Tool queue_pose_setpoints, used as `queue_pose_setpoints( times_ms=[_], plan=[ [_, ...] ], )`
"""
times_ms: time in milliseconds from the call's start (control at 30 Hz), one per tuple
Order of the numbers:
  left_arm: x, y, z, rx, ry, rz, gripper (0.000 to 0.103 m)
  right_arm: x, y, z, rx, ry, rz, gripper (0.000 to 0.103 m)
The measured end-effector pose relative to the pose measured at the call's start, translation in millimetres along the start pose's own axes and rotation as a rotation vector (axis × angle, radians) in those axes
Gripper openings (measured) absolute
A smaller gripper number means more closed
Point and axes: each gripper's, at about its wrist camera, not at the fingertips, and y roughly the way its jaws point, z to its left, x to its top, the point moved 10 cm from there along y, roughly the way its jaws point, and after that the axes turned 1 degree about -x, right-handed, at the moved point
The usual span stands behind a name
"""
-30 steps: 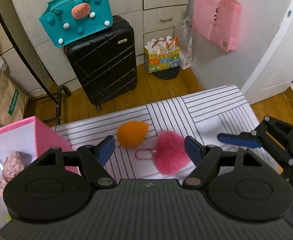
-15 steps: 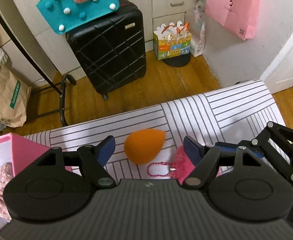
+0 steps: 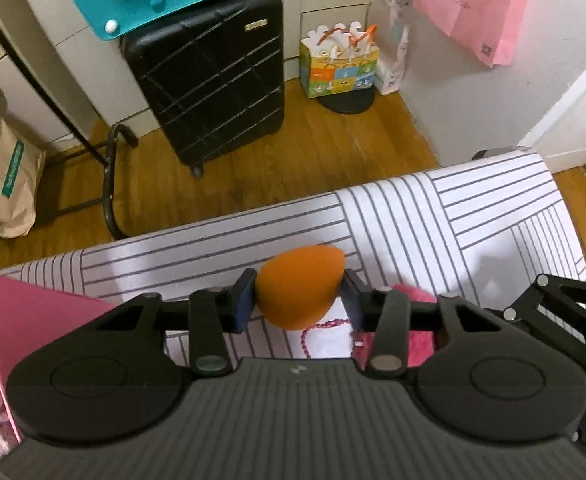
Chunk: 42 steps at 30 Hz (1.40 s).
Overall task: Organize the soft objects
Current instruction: 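Grasp the orange sponge with the left tool while the right tool grasps the pink heart, then carry the orange sponge and pink heart over the shoebox with both tools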
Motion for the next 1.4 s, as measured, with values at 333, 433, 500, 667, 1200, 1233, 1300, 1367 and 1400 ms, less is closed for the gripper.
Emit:
queue_pose_setpoints(
  times_ms=[333,433,500,667,1200,1233,1300,1367,1400],
  plan=[
    [-10.0,-17.0,-6.8,-0.018,0.046,-0.015,0.042,-1.6,-18.8,9.4,-0.021,0.026,0.009,0.049],
    [-14.6,-31.4,-13.8,-0.026,0.078,-0.030,0.042,-3.6,-26.3,14.0,-0.029,0.046,0.017,0.049],
    [-20.9,-41.3,-16.1,-0.044,0.082,-0.035,0.042,-4.4,-32.9,17.6,-0.029,0.067,0.022,0.049],
    [-44.0,-66.5,-20.3,-0.087,0.097,-0.030,0.042,-6.4,-51.7,29.7,-0.047,0.091,0.040,0.049],
    [-129.9,-161.7,-20.5,-0.163,0.119,-0.098,0.042,-11.2,-108.1,95.2,0.094,0.241,0.122,0.050],
    [-135.7,-167.2,-20.6,-0.162,0.129,-0.105,0.042,-11.7,-111.0,100.5,0.099,0.244,0.123,0.050],
    [-146.4,-177.1,-20.3,-0.169,0.137,-0.114,0.043,-11.9,-116.5,111.7,0.105,0.239,0.121,0.050],
    [-157.9,-188.0,-17.1,-0.176,0.134,-0.120,0.043,-10.9,-122.2,122.3,0.109,0.239,0.122,0.050],
    [-163.3,-193.5,-14.9,-0.176,0.133,-0.126,0.043,-9.5,-125.7,128.8,0.113,0.236,0.121,0.050]
  ],
)
